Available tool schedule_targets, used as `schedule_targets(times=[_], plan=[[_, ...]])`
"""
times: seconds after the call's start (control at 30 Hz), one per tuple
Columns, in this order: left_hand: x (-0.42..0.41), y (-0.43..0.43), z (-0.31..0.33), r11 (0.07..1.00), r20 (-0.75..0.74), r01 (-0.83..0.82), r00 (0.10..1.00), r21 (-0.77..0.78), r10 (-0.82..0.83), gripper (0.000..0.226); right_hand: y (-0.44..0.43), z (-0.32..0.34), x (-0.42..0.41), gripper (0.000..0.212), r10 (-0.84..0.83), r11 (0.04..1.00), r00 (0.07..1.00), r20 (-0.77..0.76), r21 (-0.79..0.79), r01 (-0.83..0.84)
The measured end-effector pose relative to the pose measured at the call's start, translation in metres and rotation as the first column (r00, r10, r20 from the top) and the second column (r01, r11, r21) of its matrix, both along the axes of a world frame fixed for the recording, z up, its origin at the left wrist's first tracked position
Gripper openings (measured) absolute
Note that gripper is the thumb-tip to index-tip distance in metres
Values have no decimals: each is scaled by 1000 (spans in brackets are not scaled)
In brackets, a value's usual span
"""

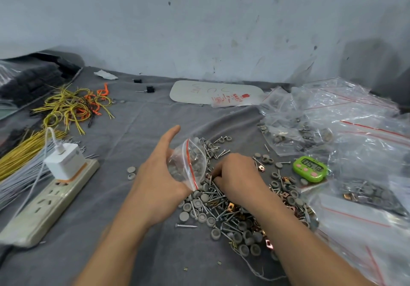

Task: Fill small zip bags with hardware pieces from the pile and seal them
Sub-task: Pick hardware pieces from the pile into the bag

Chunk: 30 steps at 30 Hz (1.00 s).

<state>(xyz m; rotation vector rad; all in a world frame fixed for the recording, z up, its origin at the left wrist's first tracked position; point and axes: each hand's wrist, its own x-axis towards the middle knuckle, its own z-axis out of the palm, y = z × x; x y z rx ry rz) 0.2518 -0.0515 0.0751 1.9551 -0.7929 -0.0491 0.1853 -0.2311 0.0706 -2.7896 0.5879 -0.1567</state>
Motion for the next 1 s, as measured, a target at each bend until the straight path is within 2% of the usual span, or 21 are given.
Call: schedule_targets(times=[0.2,0.43,0.6,0.73,0.87,0.93,1.0], plan=[[-1,-2,-1,999,44,-34,999,43,32,109,-2,-2,-9,19,-33,986,998,46,162,25],[-1,-1,-1,997,50,-39,998,63,35,107,-2,-4,-11,12,-4,978,998,60,206,-8],[-2,-2,0,997,34,-35,999,69,32,106,-1,-8,-9,6,-56,982,993,103,187,36],[-6,-2,3,994,24,-55,998,98,53,107,-8,-3,-13,20,-169,938,948,270,339,71],[-17,-11,2,988,7,-124,992,88,124,107,-5,21,-23,7,-208,893,786,582,441,-90],[-20,-16,-1,986,4,-138,990,93,139,111,3,33,-25,9,-116,898,766,633,396,-192],[-21,-21,-2,988,-12,-109,994,114,111,116,10,37,-24,12,24,937,800,599,266,-227]])
